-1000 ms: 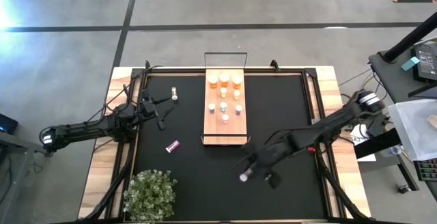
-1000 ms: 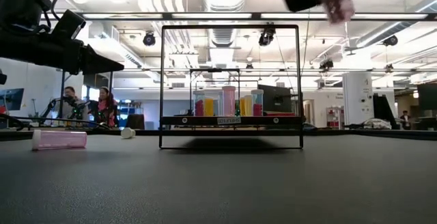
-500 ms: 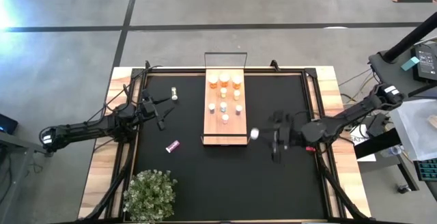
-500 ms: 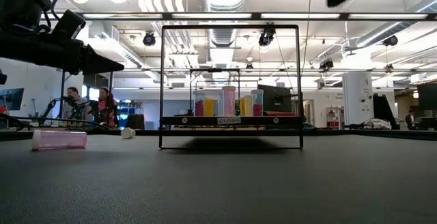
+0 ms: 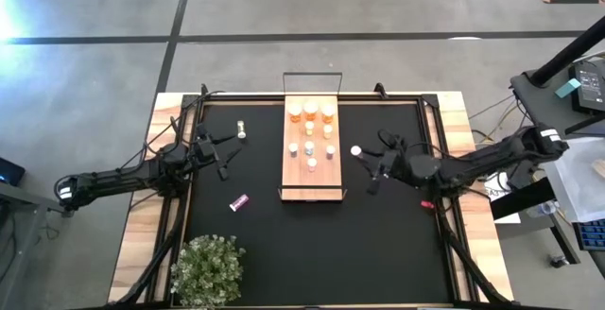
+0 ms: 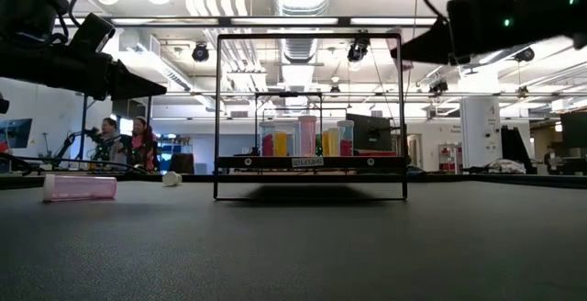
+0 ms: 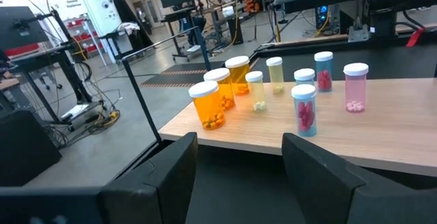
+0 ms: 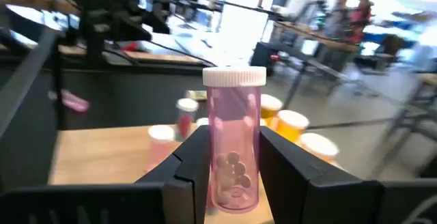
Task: Pick and place medicine bottles onto shelf by color
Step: Put the bottom pink medicine bottle on the shelf aligned with the other pink medicine bottle
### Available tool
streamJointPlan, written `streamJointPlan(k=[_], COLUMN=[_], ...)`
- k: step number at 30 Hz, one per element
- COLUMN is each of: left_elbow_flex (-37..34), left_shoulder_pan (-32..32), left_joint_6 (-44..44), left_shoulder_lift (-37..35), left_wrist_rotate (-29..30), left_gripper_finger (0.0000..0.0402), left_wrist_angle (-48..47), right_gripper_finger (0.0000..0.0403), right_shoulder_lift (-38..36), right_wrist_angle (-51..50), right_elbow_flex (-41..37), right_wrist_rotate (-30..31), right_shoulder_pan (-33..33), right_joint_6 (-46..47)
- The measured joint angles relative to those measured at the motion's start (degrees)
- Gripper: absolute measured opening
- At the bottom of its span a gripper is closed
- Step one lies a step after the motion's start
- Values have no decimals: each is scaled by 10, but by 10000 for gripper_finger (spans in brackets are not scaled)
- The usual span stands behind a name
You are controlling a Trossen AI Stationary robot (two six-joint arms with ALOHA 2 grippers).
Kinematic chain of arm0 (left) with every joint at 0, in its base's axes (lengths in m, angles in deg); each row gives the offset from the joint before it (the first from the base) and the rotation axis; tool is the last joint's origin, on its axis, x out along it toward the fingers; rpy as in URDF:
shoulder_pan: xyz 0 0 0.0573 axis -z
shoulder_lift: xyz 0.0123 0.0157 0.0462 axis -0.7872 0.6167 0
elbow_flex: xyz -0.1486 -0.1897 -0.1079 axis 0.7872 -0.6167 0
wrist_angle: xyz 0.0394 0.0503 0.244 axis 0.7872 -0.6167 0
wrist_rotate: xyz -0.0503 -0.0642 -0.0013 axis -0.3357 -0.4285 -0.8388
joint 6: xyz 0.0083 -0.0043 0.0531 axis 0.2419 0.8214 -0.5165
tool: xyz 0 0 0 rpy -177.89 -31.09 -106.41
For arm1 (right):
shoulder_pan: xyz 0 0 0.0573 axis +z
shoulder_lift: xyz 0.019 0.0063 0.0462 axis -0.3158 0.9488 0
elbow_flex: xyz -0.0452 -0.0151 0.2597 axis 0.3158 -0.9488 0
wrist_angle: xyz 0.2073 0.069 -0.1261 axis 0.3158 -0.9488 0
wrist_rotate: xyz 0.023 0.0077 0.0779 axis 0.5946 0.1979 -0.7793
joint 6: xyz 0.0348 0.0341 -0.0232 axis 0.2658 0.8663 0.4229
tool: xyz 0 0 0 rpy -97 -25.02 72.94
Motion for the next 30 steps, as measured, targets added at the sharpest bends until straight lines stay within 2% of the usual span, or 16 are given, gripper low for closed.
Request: streamJointPlan(k=[4, 10, 20, 30], left_elbow_flex=[0, 0, 0, 0], left_shoulder_pan=[0, 0, 0, 0], left_joint_6=[0, 0, 0, 0], left_shoulder_lift=[0, 0, 0, 0], left_wrist_rotate=[0, 0, 0, 0], left_gripper_finger=[199, 199, 199, 199], left_wrist_angle=[0, 0, 0, 0], right_gripper_finger=[100, 100, 100, 100], right_shoulder_lift=[1, 18, 130, 306], right_wrist_angle=[56, 150, 305, 422], right_elbow_flex=[-43, -93, -125, -72], right_wrist_rotate=[-96, -187, -208, -209], right_shoulder_pan=[-51, -83, -84, -84], right_joint_6=[34, 46, 54, 31])
